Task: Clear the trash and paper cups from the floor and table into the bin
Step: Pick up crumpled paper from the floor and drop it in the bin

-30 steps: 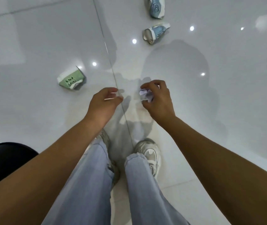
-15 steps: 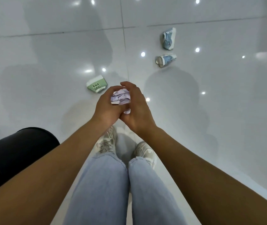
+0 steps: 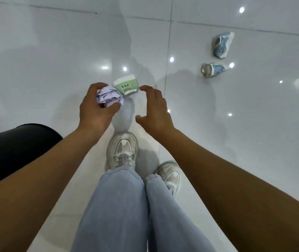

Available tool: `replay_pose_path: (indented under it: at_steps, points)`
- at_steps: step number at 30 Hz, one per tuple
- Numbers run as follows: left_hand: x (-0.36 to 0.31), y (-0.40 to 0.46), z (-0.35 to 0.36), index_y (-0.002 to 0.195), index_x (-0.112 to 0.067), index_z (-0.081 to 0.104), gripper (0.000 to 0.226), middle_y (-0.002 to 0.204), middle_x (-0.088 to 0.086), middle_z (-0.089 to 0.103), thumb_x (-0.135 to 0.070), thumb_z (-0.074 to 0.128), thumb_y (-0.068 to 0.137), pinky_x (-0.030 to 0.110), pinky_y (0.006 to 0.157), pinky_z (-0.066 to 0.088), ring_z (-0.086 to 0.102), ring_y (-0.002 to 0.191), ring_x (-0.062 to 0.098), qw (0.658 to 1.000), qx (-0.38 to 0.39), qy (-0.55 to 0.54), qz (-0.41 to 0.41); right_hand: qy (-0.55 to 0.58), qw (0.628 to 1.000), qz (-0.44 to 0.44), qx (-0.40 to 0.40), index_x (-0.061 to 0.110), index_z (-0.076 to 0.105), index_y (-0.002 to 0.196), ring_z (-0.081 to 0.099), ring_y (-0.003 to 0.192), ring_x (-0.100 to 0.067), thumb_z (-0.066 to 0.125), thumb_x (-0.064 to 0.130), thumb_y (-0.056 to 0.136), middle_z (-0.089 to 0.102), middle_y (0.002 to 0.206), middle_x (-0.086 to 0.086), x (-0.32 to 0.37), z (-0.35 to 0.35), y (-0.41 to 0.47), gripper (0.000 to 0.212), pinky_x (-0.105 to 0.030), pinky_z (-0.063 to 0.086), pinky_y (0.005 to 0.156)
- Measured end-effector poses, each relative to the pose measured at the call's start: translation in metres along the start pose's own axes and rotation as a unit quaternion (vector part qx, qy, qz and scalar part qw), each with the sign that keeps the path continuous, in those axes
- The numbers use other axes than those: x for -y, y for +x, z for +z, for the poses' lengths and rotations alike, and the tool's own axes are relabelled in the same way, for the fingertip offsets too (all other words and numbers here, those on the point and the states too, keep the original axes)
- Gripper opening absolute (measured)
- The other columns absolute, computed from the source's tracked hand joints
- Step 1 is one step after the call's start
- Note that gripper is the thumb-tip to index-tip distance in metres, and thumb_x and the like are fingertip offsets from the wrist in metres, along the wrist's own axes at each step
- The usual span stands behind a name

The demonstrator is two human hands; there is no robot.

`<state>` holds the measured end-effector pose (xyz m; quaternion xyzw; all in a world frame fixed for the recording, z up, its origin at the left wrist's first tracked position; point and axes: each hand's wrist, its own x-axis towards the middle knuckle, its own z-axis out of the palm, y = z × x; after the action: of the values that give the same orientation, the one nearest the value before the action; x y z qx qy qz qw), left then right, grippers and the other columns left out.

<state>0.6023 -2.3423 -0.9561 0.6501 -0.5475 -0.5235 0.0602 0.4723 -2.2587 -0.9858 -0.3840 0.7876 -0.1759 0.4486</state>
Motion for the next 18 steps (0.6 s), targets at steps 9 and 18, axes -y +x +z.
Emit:
replay_pose_path:
  at_steps: [9,18]
  points:
    - [0.070,0.042,-0.025,0.097,-0.034,0.052,0.035,0.084,-0.024,0.062,-0.010,0.068,0.078,0.016,0.070,0.049,0.062,0.080,0.000,0.999,-0.041,-0.026,-0.023,-0.245,0.963,-0.083,0.071,0.030,0.031,0.142,0.029,0.130,-0.036,0.051,-0.005,0.077,0.023,0.152,-0.005,-0.005,0.054,0.095,0.077,-0.039,0.044,0.086]
    - [0.089,0.047,-0.019,0.107,-0.025,0.052,0.036,0.087,-0.023,0.063,-0.009,0.068,0.080,0.029,0.084,0.049,0.062,0.089,0.010,0.995,-0.056,-0.075,-0.039,-0.286,0.948,-0.099,0.100,0.027,0.039,0.136,0.031,0.125,-0.034,0.053,-0.002,0.082,0.040,0.137,-0.002,-0.014,0.063,0.123,0.062,-0.043,0.050,0.086]
